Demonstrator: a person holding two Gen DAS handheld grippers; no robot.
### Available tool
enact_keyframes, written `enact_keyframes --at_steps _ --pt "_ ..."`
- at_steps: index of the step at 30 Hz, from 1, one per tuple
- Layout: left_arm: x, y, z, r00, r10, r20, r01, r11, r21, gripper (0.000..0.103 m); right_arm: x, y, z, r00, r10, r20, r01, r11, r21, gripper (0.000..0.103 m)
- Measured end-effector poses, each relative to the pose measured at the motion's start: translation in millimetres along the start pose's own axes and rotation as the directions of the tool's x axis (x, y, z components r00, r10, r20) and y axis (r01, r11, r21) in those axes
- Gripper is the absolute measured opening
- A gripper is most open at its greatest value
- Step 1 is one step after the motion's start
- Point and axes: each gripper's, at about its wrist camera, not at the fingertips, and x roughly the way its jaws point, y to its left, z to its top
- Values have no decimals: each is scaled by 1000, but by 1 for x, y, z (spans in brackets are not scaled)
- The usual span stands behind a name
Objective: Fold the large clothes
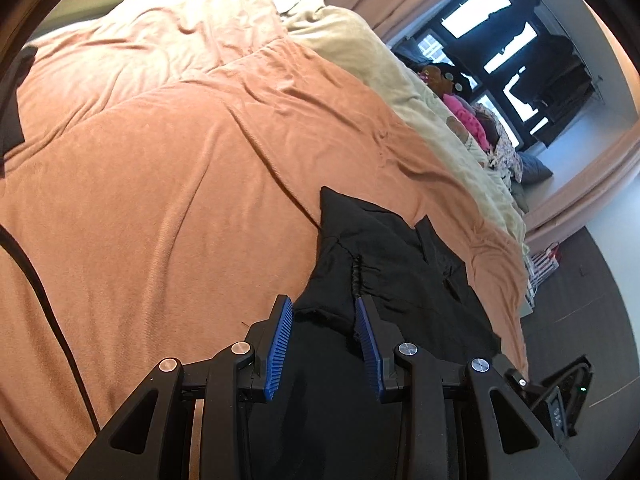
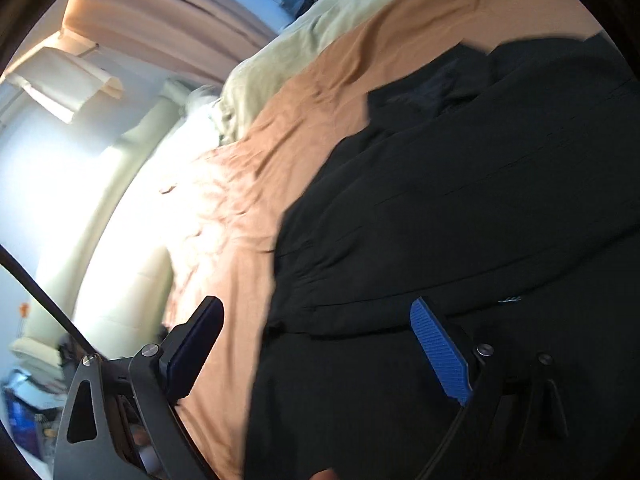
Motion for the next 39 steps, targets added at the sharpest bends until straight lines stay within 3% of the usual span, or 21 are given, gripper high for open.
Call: enact_keyframes --at_steps 9,12,19,26,33,39 --pt "-20 -16 -44 999 -19 -49 24 996 87 35 -129 2 -69 984 -131 117 133 991 -12 94" --pt "-37 -17 -64 998 0 -59 8 991 131 35 -164 -2 -90 983 -125 138 125 992 11 94" --pt "-88 -10 -94 997 30 -65 -16 977 214 36 -217 -1 -127 976 -144 163 144 989 13 94" --pt "-129 16 -115 997 52 -60 -39 979 201 35 -282 -3 -161 965 -188 182 189 982 11 94" --pt "-153 36 -138 995 66 -76 -48 975 217 35 -337 -20 -195 948 -248 199 248 968 25 94" --pt "-152 51 -165 989 66 -130 -35 973 230 35 -369 -35 -231 933 -306 187 303 952 49 94"
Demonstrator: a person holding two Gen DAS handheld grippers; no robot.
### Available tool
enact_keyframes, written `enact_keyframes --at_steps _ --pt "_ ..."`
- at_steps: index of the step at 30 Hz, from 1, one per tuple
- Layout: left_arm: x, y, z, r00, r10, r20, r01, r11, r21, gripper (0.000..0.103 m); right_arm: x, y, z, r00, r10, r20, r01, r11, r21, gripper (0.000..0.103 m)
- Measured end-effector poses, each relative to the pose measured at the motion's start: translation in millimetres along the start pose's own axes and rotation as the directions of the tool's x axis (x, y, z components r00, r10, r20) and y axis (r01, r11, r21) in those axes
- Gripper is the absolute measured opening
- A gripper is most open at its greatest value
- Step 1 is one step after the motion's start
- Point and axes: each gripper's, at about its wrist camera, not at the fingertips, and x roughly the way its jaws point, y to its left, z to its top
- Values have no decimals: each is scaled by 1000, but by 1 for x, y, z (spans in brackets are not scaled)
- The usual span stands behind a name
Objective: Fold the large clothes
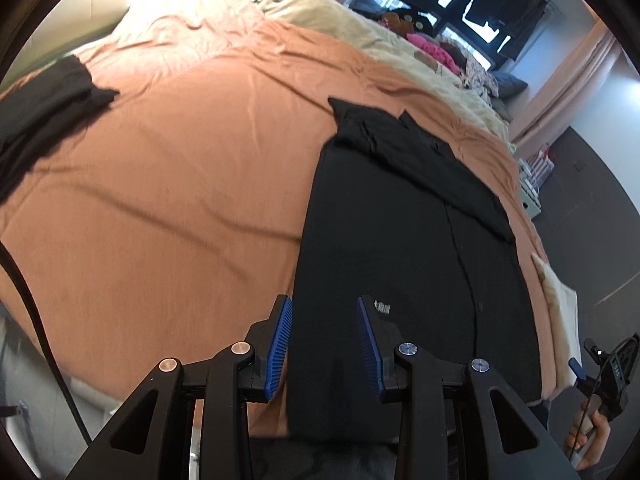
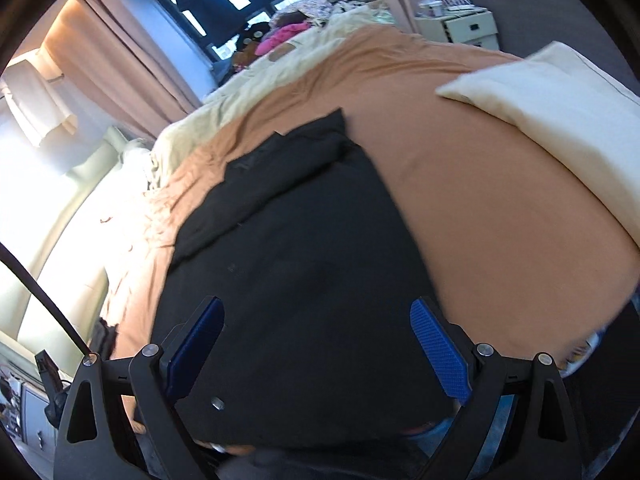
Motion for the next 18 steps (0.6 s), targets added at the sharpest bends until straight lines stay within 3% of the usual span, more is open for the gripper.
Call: enact_keyframes --at_steps 5,8,18 --pt "9 13 -25 998 -13 -53 13 1000 -4 35 -12 -18 -23 998 -45 -32 45 999 3 81" --pt "15 22 -37 996 -34 -85 33 999 -21 35 -15 -26 -36 997 -64 -50 64 998 1 80" --pt "23 44 -59 977 -161 -137 152 986 -76 35 -7 -50 -44 992 75 -104 -68 996 65 80"
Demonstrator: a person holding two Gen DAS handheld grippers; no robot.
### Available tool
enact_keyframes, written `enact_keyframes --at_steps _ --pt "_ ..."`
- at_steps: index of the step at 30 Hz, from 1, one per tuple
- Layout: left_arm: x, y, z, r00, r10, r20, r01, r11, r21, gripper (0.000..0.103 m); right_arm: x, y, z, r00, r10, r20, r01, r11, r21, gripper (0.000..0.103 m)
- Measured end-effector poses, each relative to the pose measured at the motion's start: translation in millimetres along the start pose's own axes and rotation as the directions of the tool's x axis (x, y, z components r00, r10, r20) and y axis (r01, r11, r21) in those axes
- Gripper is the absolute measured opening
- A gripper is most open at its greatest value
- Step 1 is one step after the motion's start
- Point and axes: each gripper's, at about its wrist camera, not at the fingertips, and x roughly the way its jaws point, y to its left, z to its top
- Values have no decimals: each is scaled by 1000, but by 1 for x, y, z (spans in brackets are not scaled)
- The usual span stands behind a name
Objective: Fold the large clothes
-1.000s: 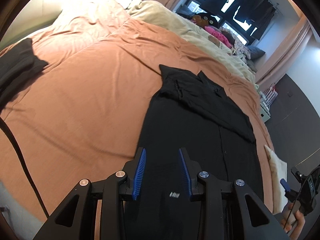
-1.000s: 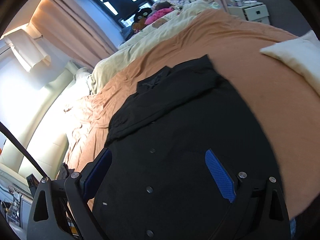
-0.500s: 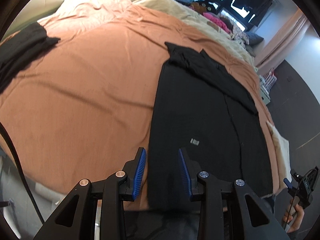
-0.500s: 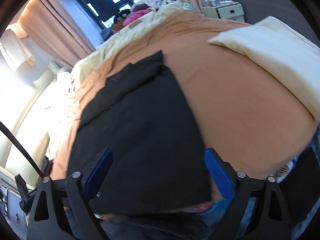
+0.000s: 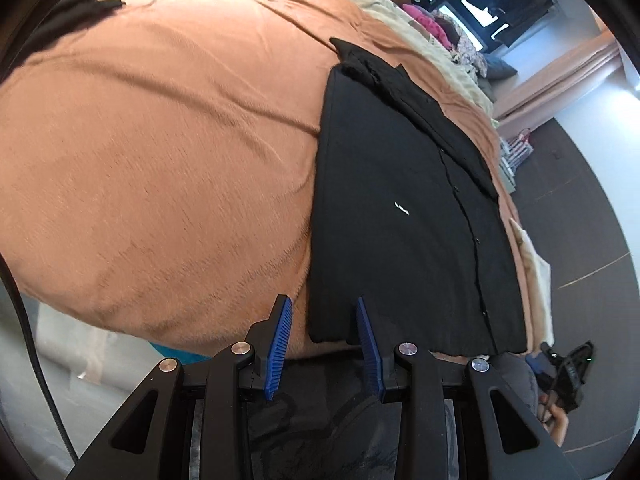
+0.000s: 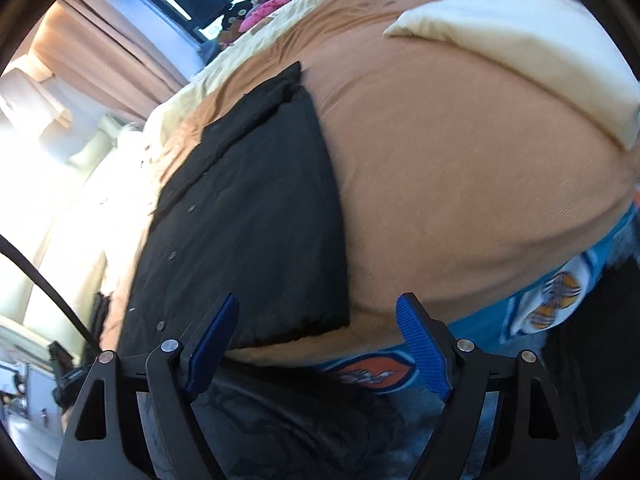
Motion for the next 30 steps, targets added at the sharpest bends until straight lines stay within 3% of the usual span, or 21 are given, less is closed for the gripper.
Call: enact_keyframes --at_steps 3,7,15,18,19,20,21,23,30 --pt "8 5 1 998 -52 -20 51 998 -35 35 13 -6 6 1000 20 -22 -19 1000 12 78" --pt "20 2 6 996 -82 -42 80 996 -42 35 37 -21 16 997 55 -58 -51 996 74 66" --pt "40 0 23 992 -118 -49 114 990 -86 35 55 -41 44 987 161 10 -160 972 174 62" --pt "37 -1 21 992 -118 -46 114 990 -84 35 59 -39 46 988 152 13 -152 975 162 62" --pt "36 -2 20 993 -114 -41 111 990 -83 31 58 -38 45 989 149 11 -149 977 150 56" --pt "32 -2 17 996 -88 -25 86 993 -78 20 58 -38 44 988 152 6 -151 978 144 38" --pt "29 -2 15 997 -73 -8 72 994 -82 20 59 -39 40 985 171 1 -169 974 152 20" --pt "25 -2 13 997 -76 18 78 992 -95 16 62 -41 29 976 216 20 -216 959 185 14" --pt "-8 -26 9 989 -52 135 57 998 -35 10 38 -23 26 975 198 101 -210 970 127 8"
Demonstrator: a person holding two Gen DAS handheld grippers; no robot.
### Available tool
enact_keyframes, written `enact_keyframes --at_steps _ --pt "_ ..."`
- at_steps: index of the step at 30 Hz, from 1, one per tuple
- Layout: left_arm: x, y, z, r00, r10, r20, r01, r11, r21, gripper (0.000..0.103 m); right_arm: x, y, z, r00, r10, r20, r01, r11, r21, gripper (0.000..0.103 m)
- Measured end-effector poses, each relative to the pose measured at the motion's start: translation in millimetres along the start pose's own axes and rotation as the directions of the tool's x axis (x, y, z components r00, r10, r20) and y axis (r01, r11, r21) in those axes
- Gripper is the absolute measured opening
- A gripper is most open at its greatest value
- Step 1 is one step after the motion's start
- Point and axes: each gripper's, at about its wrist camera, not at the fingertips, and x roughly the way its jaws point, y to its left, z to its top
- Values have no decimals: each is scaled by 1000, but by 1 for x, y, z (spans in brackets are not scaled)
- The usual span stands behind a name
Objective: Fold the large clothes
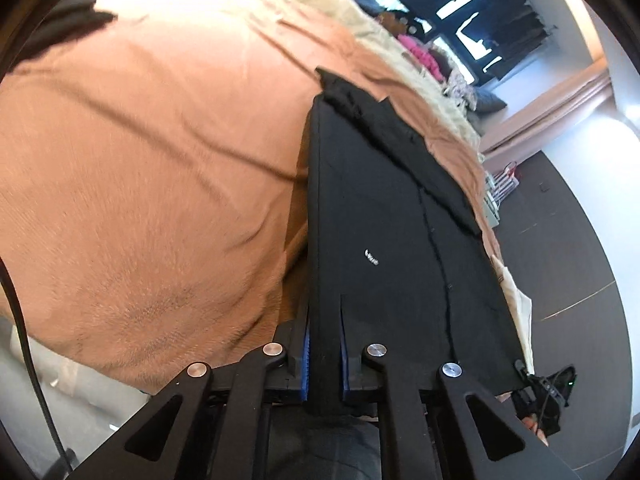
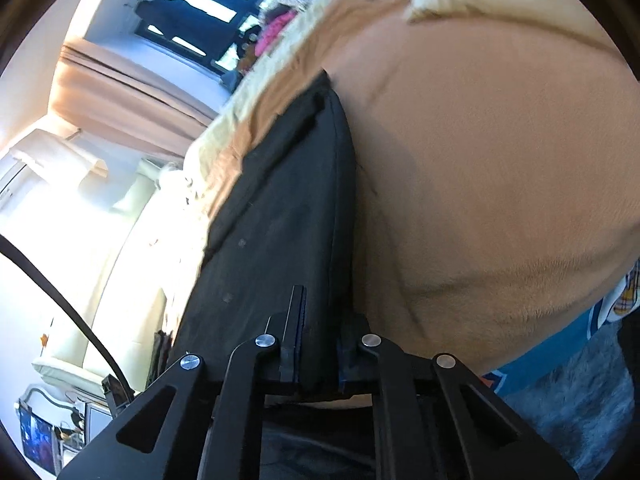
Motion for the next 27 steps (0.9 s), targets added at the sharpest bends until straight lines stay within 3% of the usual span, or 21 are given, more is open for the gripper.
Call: enact_keyframes --at_steps 13,21,27 --pt "-97 -24 -11 989 -47 138 42 998 42 9 -65 47 -28 989 116 96 -108 991 -82 7" --pt "-170 -49 -17 960 -119 254 103 992 74 10 -110 68 -53 971 191 146 -164 971 -175 7" --pt "-216 -52 -33 933 -180 312 163 983 81 10 -136 63 -76 956 235 177 -199 959 -200 7"
